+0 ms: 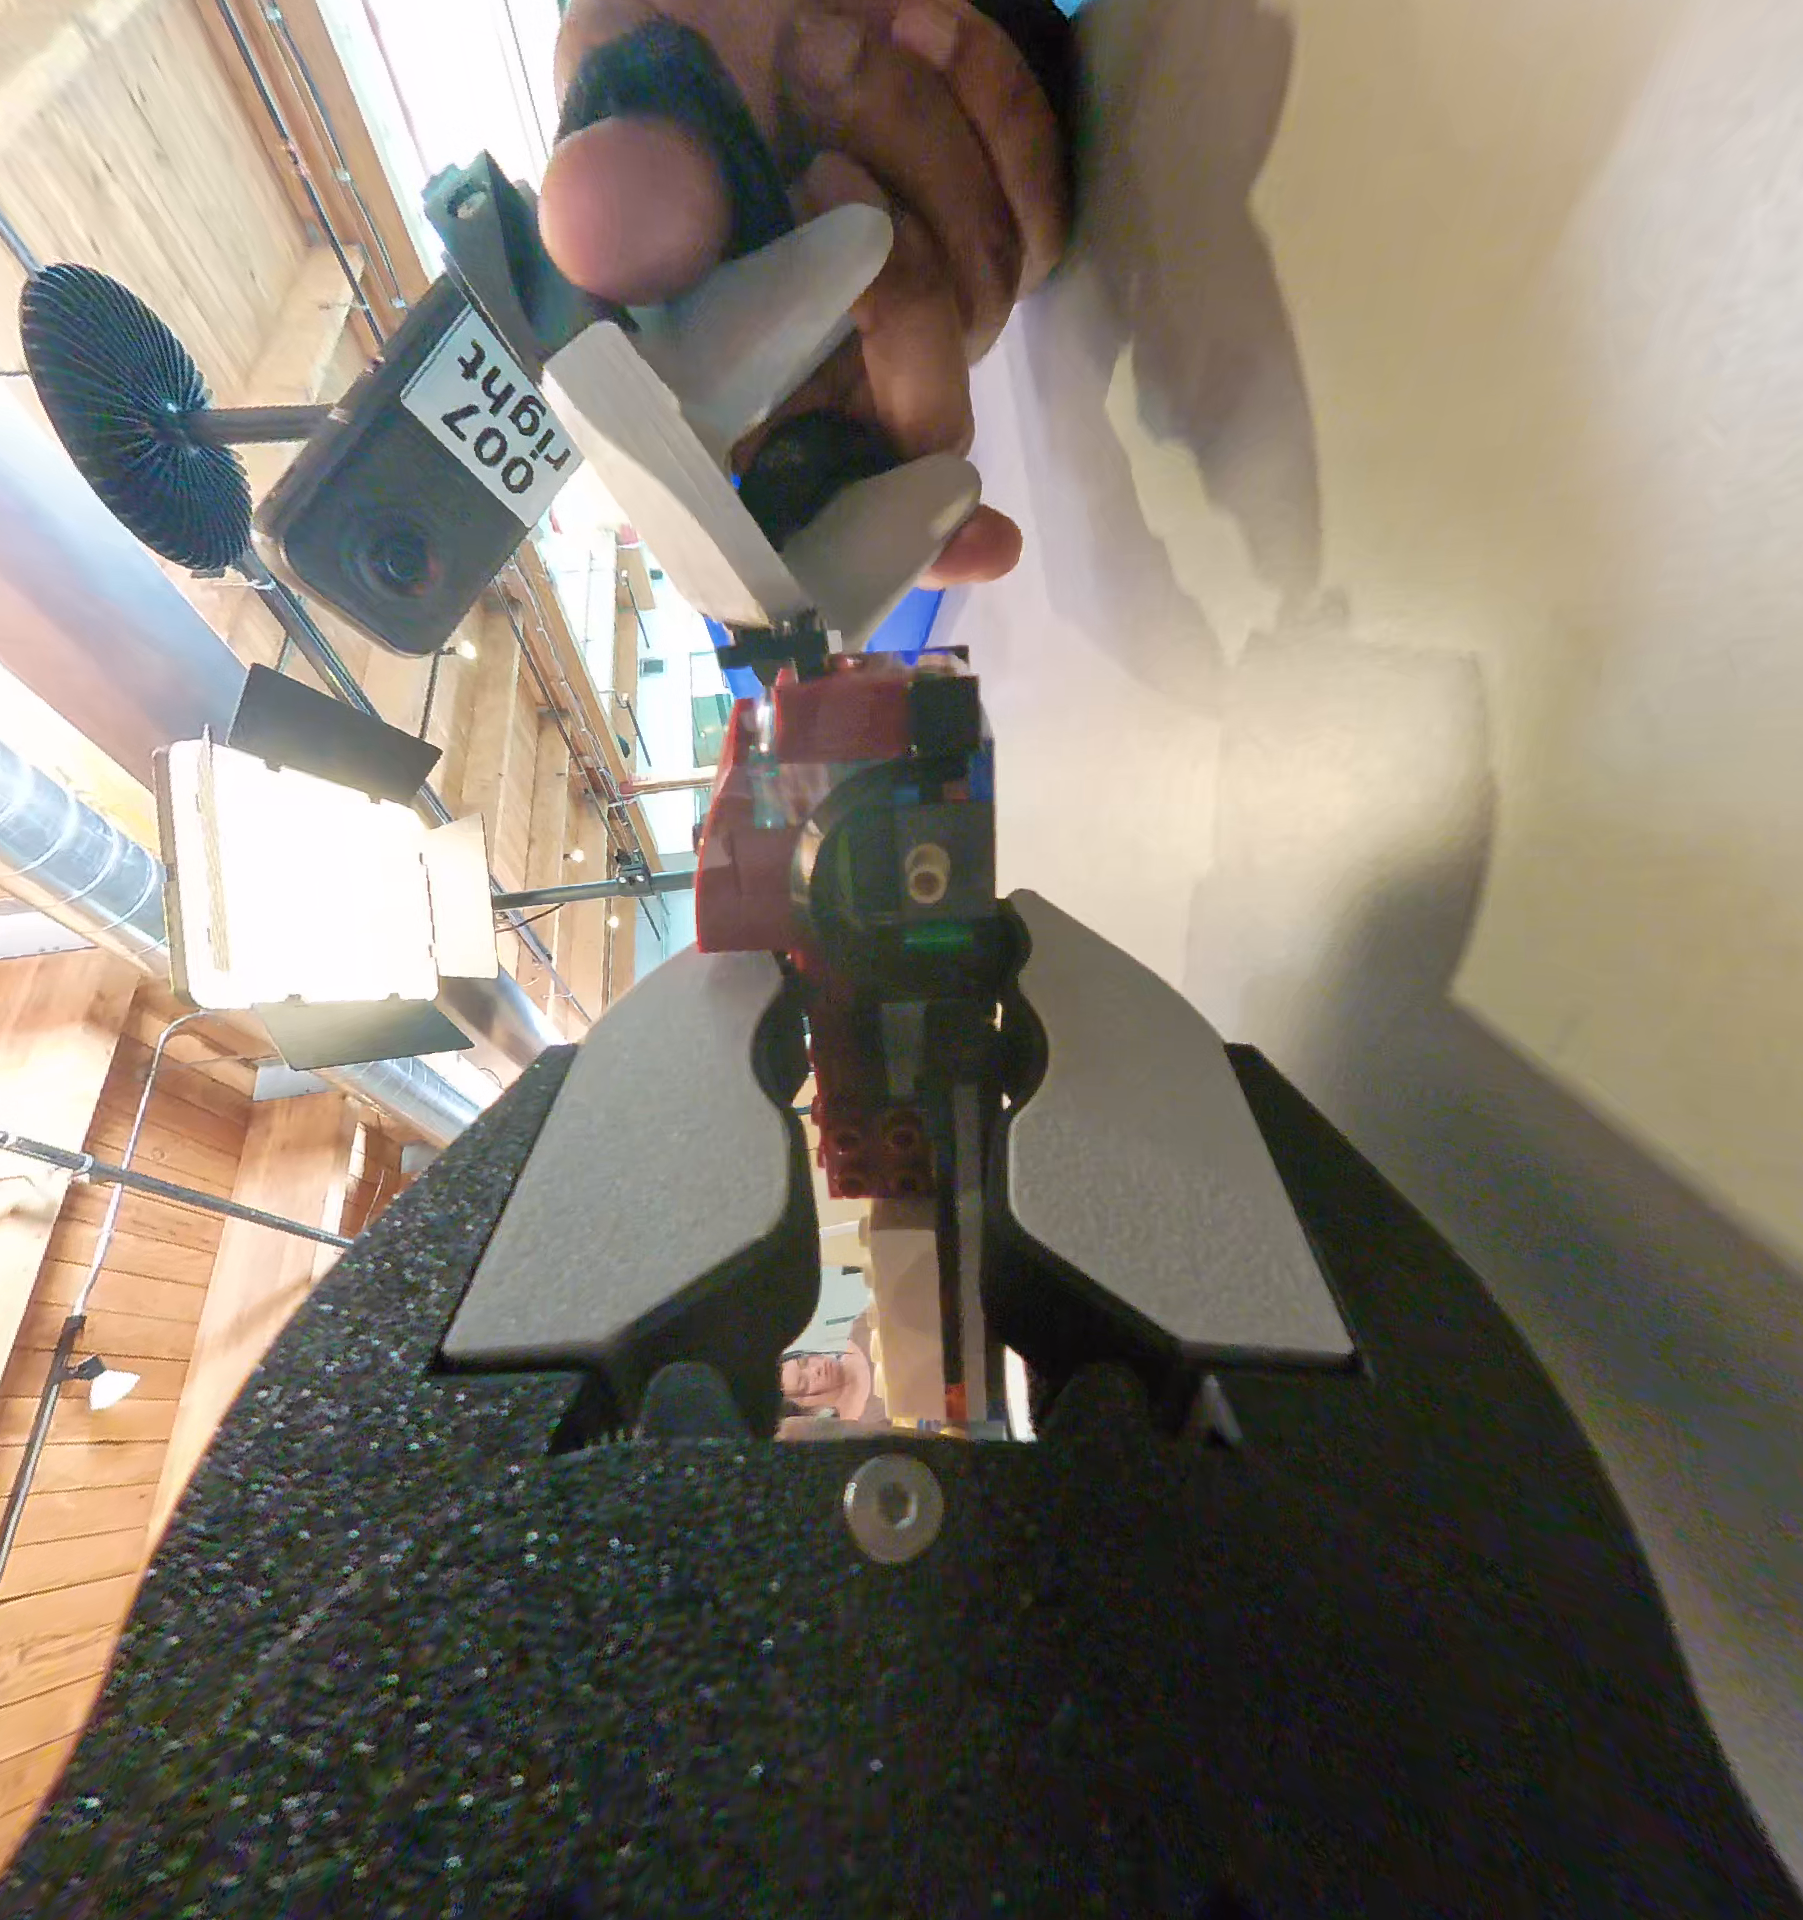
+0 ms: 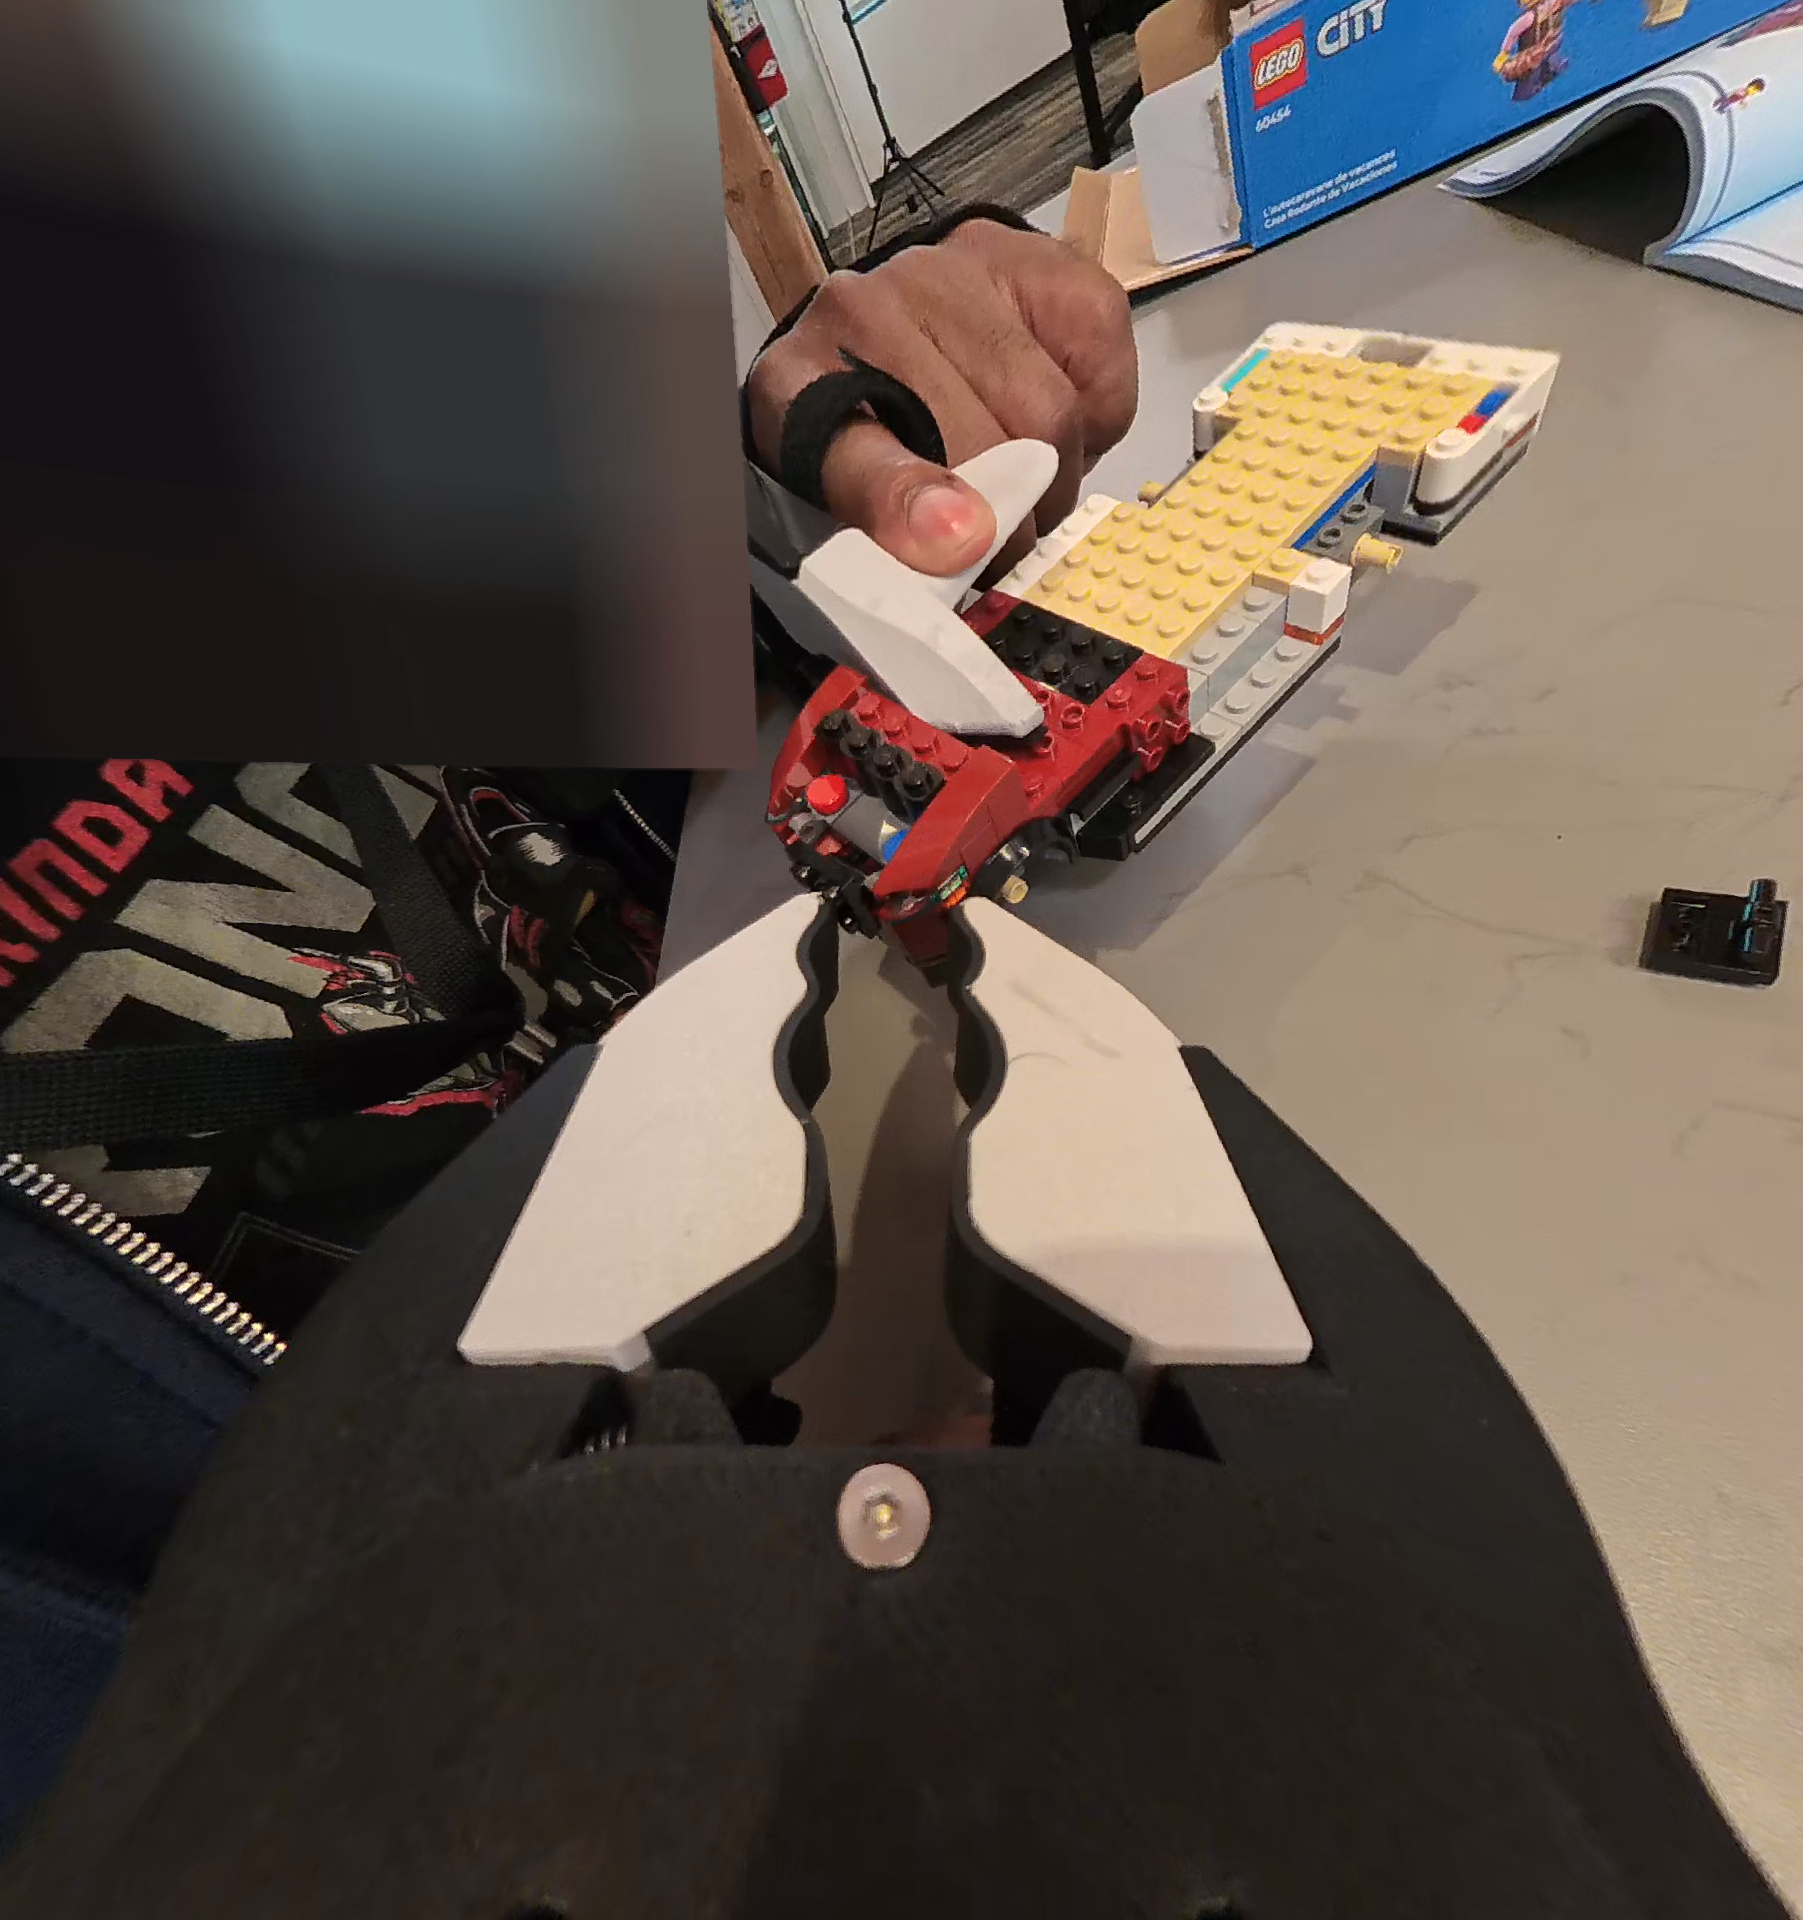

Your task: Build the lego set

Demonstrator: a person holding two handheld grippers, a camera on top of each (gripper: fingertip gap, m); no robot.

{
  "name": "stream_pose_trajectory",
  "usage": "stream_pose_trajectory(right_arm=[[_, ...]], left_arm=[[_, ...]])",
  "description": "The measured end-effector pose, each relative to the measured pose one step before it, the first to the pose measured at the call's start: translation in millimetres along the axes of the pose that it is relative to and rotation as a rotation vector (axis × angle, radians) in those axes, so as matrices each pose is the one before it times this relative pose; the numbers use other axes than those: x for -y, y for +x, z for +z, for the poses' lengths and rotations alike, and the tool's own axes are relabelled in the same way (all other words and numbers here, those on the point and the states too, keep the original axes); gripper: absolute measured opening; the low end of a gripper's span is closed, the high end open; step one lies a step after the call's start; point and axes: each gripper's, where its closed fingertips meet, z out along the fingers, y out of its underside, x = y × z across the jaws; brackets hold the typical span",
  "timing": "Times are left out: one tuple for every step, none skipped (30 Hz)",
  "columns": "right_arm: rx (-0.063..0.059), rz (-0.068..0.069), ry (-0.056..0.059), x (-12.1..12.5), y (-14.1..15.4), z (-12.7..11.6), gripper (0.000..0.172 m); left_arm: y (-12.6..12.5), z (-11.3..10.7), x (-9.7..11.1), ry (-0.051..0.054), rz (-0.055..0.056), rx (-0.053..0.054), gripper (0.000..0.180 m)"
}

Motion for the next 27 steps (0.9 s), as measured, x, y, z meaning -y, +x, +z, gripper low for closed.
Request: stream_pose_trajectory(right_arm=[[-0.0044,0.0013,-0.0015,-0.15,0.59,0.19,0.020],[-0.0028,0.0009,-0.0006,-0.09,0.45,0.04,0.020],[0.0008,-0.0008,0.0014,0.23,-0.11,-0.02,0.020],[-0.0005,-0.0020,0.0046,0.60,-0.06,-0.29,0.020],[-0.0035,-0.0005,0.0041,0.58,0.55,-0.32,0.020],[-0.0029,0.0019,0.0002,0.07,0.58,0.02,0.020],[-0.0010,0.0012,-0.0013,-0.13,0.16,0.20,0.020],[-0.0018,0.0004,-0.0012,-0.11,0.16,0.13,0.020],[-0.0045,0.0018,-0.0009,-0.15,0.77,0.09,0.020],[-0.0061,0.0029,-0.0003,-0.07,0.96,0.02,0.021],[-0.0021,0.0002,0.0012,0.23,0.28,-0.07,0.021],[0.0006,-0.0045,0.0028,0.39,-0.54,-0.30,0.025],[-0.0061,-0.0071,0.0043,0.53,0.17,-0.55,0.028],[-0.0146,-0.0063,0.0065,0.99,1.66,-0.91,0.030],[-0.0178,-0.0028,0.0098,1.58,2.59,-1.26,0.031],[-0.0147,0.0012,0.0117,1.72,2.58,-1.31,0.031],[-0.0090,0.0033,0.0096,1.49,1.81,-1.13,0.031],[-0.0050,0.0026,0.0053,0.85,1.08,-0.67,0.031],[-0.0045,-0.0002,0.0020,0.32,0.55,0.02,0.031],[-0.0037,-0.0028,-0.0003,0.03,0.01,0.39,0.031],[0.0007,-0.0050,-0.0026,-0.22,-0.85,0.61,0.031],[0.0024,-0.0063,-0.0021,-0.29,-1.19,0.52,0.032],[-0.0002,-0.0056,0.0005,0.00,-0.69,0.25,0.032],[-0.0026,-0.0040,0.0020,0.27,0.00,-0.08,0.032],[-0.0041,-0.0028,0.0036,0.48,0.52,-0.47,0.032],[-0.0046,-0.0032,0.0058,0.81,0.71,-0.68,0.032],[-0.0056,-0.0046,0.0064,1.00,0.76,-0.76,0.031]], left_arm=[[0.26,0.07,-0.02,-0.0013,0.0011,-0.0013,0.032],[0.20,0.03,-0.03,-0.0013,-0.0018,-0.0016,0.032],[-0.21,-0.17,0.18,0.0010,-0.0014,0.0010,0.032],[-0.77,-0.14,0.14,0.0013,-0.0051,0.0043,0.032],[-0.53,0.24,-0.57,-0.0027,-0.0039,0.0027,0.032],[0.46,0.35,-0.66,-0.0025,0.0004,-0.0027,0.032],[0.47,-0.01,-0.11,0.0013,-0.0013,-0.0012,0.032],[0.68,0.02,0.11,0.0042,-0.0072,-0.0017,0.032],[1.22,0.28,-0.31,0.0041,-0.0106,-0.0049,0.033],[1.33,0.47,-0.82,0.0017,-0.0122,-0.0046,0.033],[0.75,0.55,-1.07,-0.0003,-0.0146,-0.0022,0.033],[0.44,0.32,-1.17,-0.0016,-0.0124,-0.0042,0.033],[0.38,0.27,-1.63,-0.0050,-0.0026,-0.0001,0.033],[0.74,0.28,-2.12,-0.0092,0.0028,-0.0008,0.033],[0.80,0.23,-1.45,-0.0068,0.0028,-0.0016,0.033],[0.29,0.06,-0.37,0.0004,-0.0034,0.0003,0.033],[-0.02,0.04,0.41,0.0026,-0.0055,0.0002,0.033],[0.07,0.14,0.42,0.0016,-0.0031,-0.0004,0.033],[0.04,0.22,0.50,0.0006,0.0013,0.0012,0.033],[0.31,0.17,0.32,-0.0007,0.0038,0.0000,0.034],[0.19,-0.05,0.46,0.0004,0.0029,0.0010,0.033],[0.21,0.00,0.42,0.0012,0.0012,0.0010,0.033],[0.09,-0.03,-0.15,-0.0011,0.0009,0.0011,0.034],[0.13,-0.02,-0.45,-0.0019,-0.0008,0.0008,0.034],[0.09,0.00,-1.00,-0.0023,-0.0036,0.0010,0.034],[-0.04,-0.09,-1.57,-0.0034,-0.0058,0.0016,0.034],[-0.27,-0.12,-2.13,-0.0051,-0.0053,0.0028,0.034]])
